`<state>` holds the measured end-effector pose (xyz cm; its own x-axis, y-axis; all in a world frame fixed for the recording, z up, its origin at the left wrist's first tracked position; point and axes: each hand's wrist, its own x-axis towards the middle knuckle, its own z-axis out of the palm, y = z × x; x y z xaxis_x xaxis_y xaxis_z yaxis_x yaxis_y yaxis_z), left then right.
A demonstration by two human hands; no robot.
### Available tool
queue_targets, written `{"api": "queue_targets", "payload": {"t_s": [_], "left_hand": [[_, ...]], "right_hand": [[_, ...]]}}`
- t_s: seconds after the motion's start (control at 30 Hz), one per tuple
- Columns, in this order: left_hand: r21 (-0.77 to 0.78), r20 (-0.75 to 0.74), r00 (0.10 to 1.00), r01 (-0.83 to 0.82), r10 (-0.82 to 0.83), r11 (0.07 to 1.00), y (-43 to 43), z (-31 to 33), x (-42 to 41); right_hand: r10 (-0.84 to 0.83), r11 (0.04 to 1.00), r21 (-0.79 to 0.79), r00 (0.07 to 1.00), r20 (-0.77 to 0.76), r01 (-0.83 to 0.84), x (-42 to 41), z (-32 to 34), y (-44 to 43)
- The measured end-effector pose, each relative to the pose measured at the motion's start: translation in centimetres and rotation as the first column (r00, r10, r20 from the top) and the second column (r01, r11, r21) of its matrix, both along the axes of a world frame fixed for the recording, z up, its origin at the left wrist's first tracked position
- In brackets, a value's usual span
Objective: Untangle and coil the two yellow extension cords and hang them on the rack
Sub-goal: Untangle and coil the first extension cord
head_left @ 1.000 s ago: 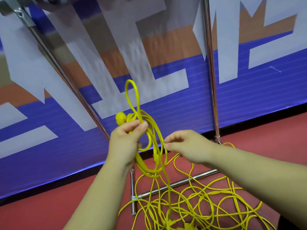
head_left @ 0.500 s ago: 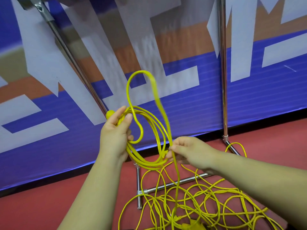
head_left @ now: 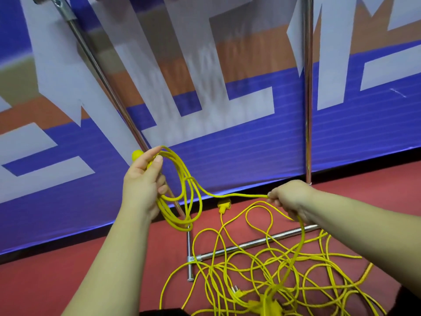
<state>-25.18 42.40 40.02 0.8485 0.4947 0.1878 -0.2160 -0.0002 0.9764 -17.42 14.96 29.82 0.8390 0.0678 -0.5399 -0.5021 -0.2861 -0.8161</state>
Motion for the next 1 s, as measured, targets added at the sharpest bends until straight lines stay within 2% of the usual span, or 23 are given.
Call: {"api": "queue_targets", "payload": {"t_s": [0.13,0.3,0.43,0.6,0.77,0.93,1.0], "left_hand": [[0.036,-0.056,0.982,0.183,-0.181,0.982,-0.7,-0.1,-0.6],[0.063,-0.192,0.900,0.410,-0.392,0.910,-2.8,-0.9,-0.8],[0.054,-0.282,0.854,0.470,-0.438,0.881,-4.5,-1.6,-0.6],[-0.018,-0.335,0.834,0.459,-0.438,0.888,-6.7,-2.9,-0.2],[-0.115,-0.294,0.846,0.430,-0.444,0.895,-8.1,-3.2,0.2],[-0.115,-0.203,0.879,0.417,-0.432,0.902,-8.7,-2.8,0.2],[-0.124,-0.177,0.894,0.394,-0.411,0.911,-8.9,-2.8,0.3]], "right_hand": [[-0.043,0.999,0.005,0.999,-0.015,0.043,1.1,0.3,-1.0],[-0.075,0.972,0.219,0.995,-0.063,0.087,1.8,1.5,-1.4],[-0.033,0.941,0.335,0.999,-0.020,0.037,2.1,2.7,-1.8],[0.037,0.905,0.415,0.989,0.146,-0.095,1.2,4.4,-1.8],[0.140,0.910,0.338,0.945,0.296,-0.240,0.0,5.3,-1.2],[0.217,0.923,0.176,0.839,0.499,-0.343,-1.0,5.6,-0.4],[0.286,0.915,0.073,0.767,0.575,-0.396,-1.5,5.8,-0.4]]}}
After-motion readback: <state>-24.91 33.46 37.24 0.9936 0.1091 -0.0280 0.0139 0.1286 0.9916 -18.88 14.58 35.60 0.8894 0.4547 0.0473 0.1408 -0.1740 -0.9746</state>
